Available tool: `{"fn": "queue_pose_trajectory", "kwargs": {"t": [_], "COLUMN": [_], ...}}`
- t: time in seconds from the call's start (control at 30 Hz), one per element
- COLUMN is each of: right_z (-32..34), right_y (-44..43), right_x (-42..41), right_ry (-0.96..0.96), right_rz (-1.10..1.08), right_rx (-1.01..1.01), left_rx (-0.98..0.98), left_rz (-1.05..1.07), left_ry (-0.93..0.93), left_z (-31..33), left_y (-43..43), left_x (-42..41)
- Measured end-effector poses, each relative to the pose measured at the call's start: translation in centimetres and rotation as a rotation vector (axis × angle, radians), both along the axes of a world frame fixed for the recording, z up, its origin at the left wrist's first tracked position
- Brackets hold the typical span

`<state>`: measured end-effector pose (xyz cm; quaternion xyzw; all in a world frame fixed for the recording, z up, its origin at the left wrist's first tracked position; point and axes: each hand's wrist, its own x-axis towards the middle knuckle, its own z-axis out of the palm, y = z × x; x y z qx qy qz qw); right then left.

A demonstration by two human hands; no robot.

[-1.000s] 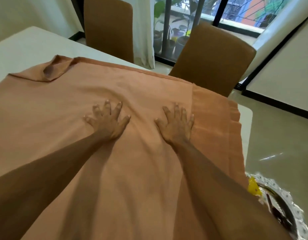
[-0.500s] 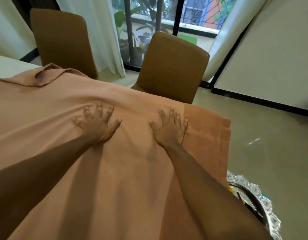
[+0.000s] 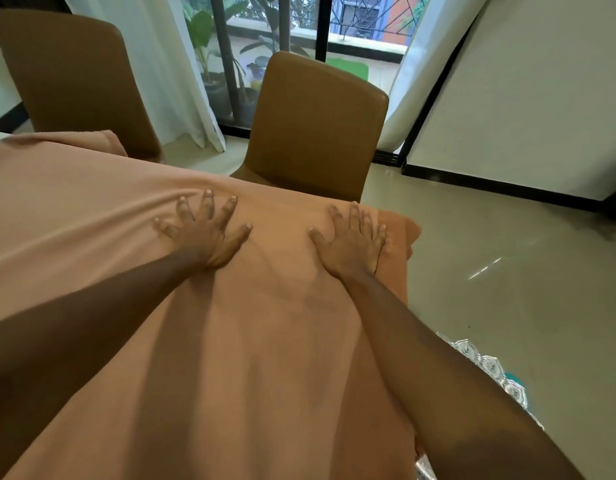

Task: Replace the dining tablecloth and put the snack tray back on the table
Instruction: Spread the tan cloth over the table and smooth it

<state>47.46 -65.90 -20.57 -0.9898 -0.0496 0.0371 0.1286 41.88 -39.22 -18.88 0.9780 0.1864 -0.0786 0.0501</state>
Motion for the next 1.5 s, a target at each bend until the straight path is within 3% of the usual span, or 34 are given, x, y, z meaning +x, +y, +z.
{"fn": "queue_pose_trajectory", "kwargs": {"t": [0.33,0.5,0.63,0.9,1.13,1.3,1.4,1.5], "right_z": [1.3,3.8,4.5,0.9,1.2,0.8,0.5,0.1], "right_y": [-1.9,-3.6,-5.1,-8.1,-9.4,-11.2,-13.2,-14.1], "right_x": [3.0,1.1,-6.3,-21.9,-32.7,-45.3,-52.6,-57.7], "right_ry": [0.126,0.186,-0.015,-0.057,0.06,-0.017,0.056,0.231], "right_rz": [0.021,0.062,0.089,0.088,0.056,0.113,0.001,-0.191], "right_rx": [0.017,0.241,0.345,0.005,0.19,0.351,0.502,0.783], "left_rx": [-0.011,-0.049,-0.108,-0.074,-0.091,-0.135,-0.139,-0.156], "left_rz": [-0.036,-0.045,-0.16,-0.295,-0.274,-0.253,-0.29,-0.294], "left_ry": [0.013,0.024,-0.129,-0.149,-0.101,-0.122,-0.113,-0.114], "left_z": [-0.3,0.6,0.5,-1.7,-1.6,-1.2,-0.6,-0.4], "left_y": [-1.1,-3.1,-7.2,-15.4,-20.6,-23.5,-25.5,-26.9], "left_x": [2.4,0.2,-5.8,-22.3,-34.5,-44.3,-51.1,-55.3]}}
